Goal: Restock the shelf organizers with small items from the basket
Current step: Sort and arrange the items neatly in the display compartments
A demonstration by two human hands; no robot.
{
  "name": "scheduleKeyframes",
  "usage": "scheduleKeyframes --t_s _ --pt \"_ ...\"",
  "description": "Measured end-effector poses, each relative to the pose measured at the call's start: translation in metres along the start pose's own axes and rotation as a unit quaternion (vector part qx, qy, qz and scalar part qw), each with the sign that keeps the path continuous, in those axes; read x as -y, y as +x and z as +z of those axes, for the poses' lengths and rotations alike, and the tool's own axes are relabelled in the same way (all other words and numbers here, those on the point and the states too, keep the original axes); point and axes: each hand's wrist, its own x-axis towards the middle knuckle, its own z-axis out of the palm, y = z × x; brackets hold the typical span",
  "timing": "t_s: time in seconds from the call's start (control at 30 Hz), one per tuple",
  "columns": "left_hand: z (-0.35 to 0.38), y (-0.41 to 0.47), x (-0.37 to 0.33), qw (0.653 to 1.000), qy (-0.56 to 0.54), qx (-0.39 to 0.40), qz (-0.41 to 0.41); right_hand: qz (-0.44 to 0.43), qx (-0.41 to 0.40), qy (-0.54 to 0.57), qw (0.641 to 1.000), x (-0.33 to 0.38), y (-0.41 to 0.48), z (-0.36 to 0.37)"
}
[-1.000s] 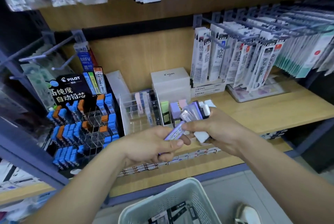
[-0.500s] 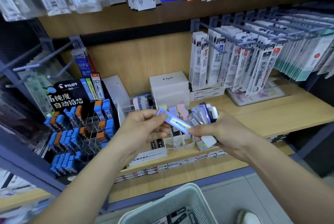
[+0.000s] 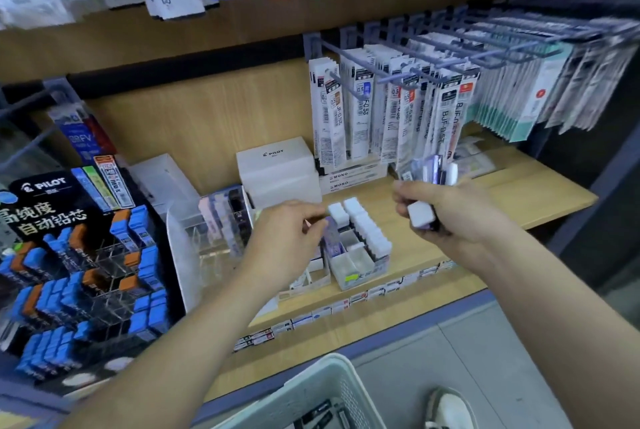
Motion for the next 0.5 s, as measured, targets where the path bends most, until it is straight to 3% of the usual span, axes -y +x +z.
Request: scheduleKeyframes --t_s 0.5 --pt "0.044 0.011 0.024 0.983 0.148 -0.031 0.104 0.005 0.062 -0.043 0.997 -0.006 -0.001 0.002"
